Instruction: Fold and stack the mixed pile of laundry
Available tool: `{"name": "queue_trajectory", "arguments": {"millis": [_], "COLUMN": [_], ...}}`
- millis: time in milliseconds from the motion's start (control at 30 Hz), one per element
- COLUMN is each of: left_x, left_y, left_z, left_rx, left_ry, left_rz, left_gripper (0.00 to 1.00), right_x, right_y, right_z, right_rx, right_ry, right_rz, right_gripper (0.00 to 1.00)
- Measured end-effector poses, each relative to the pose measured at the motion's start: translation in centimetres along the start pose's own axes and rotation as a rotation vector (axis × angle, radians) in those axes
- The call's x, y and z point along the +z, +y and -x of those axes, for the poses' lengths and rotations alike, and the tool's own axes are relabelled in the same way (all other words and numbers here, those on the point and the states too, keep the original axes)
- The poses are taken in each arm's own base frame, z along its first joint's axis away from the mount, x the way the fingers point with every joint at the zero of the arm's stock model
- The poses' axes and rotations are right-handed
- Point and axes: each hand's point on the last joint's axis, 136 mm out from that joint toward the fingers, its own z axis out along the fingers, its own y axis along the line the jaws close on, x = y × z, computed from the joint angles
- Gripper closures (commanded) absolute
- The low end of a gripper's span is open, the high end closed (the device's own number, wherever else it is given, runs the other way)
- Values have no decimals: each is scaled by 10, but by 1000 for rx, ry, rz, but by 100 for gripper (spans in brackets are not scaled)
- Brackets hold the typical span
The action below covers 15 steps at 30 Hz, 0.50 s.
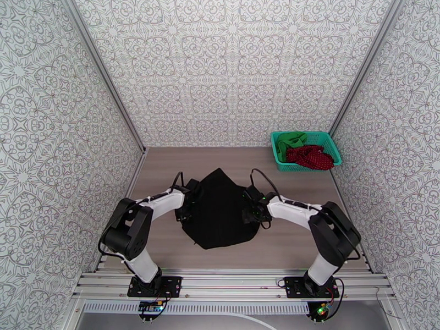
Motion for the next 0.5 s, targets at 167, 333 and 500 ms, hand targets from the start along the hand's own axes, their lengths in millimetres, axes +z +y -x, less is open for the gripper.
{"name": "queue_trajectory", "arguments": {"millis": [167, 333, 500], "left_x": [-4, -10, -17], "left_y": [0, -1, -18], "left_z": [-6, -32, -62], "left_rx": [-22, -24, 13], "left_ry": [-78, -98, -76], "left_rz": [-30, -80, -149], "left_gripper": [100, 100, 100], "right_x": [-10, -30, -34], "right_y": [7, 9, 24], "right_z": [50, 130, 205], "right_rx": [-29, -53, -132], "right_ry": [-75, -222, -340], "right_rz": [-24, -12, 85], "right_gripper": [100, 100, 100]}}
